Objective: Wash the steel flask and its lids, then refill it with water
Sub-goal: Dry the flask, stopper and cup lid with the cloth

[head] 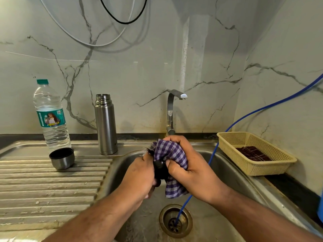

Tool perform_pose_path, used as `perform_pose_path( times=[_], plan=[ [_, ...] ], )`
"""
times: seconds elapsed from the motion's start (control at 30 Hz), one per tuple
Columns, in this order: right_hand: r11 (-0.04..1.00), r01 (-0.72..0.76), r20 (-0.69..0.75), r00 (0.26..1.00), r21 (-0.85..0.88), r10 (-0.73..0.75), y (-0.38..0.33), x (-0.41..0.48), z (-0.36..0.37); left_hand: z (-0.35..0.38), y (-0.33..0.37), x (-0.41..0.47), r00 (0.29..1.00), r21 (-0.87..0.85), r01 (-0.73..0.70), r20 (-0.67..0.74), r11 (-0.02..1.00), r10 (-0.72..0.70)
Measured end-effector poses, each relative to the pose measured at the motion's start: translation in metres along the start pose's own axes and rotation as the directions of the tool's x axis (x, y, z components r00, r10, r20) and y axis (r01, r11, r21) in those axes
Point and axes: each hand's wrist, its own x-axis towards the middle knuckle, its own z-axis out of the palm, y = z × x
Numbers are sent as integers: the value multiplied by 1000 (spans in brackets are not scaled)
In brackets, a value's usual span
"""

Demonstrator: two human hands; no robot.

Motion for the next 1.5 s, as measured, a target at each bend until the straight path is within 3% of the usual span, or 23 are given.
perform_pose_path(
  times=[0.07, 0.17, 0.23, 0.3, 0.4, 0.47, 0.57, 0.6, 0.7, 0.8, 0.87, 0.93, 1.0, 1.03, 1.1, 1.13, 1.2, 1.23, 1.3, 1.37, 1.43, 1.5],
  plan=[
    [996, -60, 45, 997, 63, 57, 1, 0, -5, 3, -3, 0, 984, 11, 143, 103, 990, -144],
    [975, -110, -24, 993, 191, 117, 0, 0, -7, 5, 1, -2, 979, 10, 141, 145, 990, -141],
    [1000, 12, -94, 995, -1, -12, -2, -2, -3, 5, 3, -4, 986, 1, 101, 135, 995, -100],
    [957, 178, -138, 967, -229, -213, -2, -5, 3, 4, 6, -8, 986, 6, 95, 138, 995, -95],
    [954, 190, -325, 909, -232, -260, -5, -3, 3, 3, 8, -8, 969, -30, 185, 170, 982, -177],
    [935, 223, -238, 927, -275, -291, -6, -1, -3, 3, 7, -8, 970, -58, 190, 167, 980, -179],
    [778, 392, 208, 920, -491, -333, -1, -1, -8, 4, 6, -11, 973, -132, 165, 184, 977, -139],
    [753, 423, 275, 905, -505, -324, 0, 0, -10, 4, 7, -13, 964, -156, 202, 206, 967, -169],
    [735, 437, 256, 899, -518, -354, 2, 3, -14, 0, 1, -9, 929, -129, 285, 282, 950, -240],
    [773, 395, 128, 914, -496, -384, 1, 1, -9, 2, -4, -9, 954, 13, 214, 210, 977, -212],
    [801, 327, 11, 928, -502, -372, 0, -1, -1, 7, 1, -12, 986, 108, 82, 138, 991, -96],
    [852, 226, -103, 946, -472, -308, -2, -1, 7, 9, 7, -7, 982, 201, -186, 17, 962, 186],
    [924, 109, -203, 960, -367, -194, -4, -2, 13, 3, -1, 2, 862, 546, -451, 60, 706, 503],
    [956, 55, -240, 962, -287, -128, -6, -3, 16, 2, -5, 3, 834, 602, -484, 99, 635, 542],
    [992, -67, -278, 960, -103, 36, -11, -4, 20, -3, -7, 4, 776, 630, -569, 200, 528, 599],
    [991, -133, -284, 951, -19, 122, -12, -4, 22, -7, -9, 7, 690, 657, -635, 244, 407, 681],
    [958, -250, -290, 915, 142, 282, -10, -3, 26, -4, -9, 14, 559, 675, -677, 213, 293, 801],
    [934, -285, -293, 894, 215, 340, -9, -3, 26, -1, -9, 15, 529, 676, -686, 209, 269, 822],
    [927, -281, -321, 879, 248, 353, -7, -2, 25, 4, -8, 8, 560, 592, -720, 187, 363, 807],
    [965, -220, -353, 899, 143, 258, -8, -3, 20, 7, -7, 3, 669, 438, -706, 153, 557, 727],
    [989, -148, -350, 926, 4, 140, -10, -4, 15, 6, -2, -4, 822, 276, -569, 161, 775, 546],
    [989, -75, -324, 946, -131, 29, -9, -5, 11, 4, 3, -8, 898, 182, -433, 173, 883, 405]
  ],
)
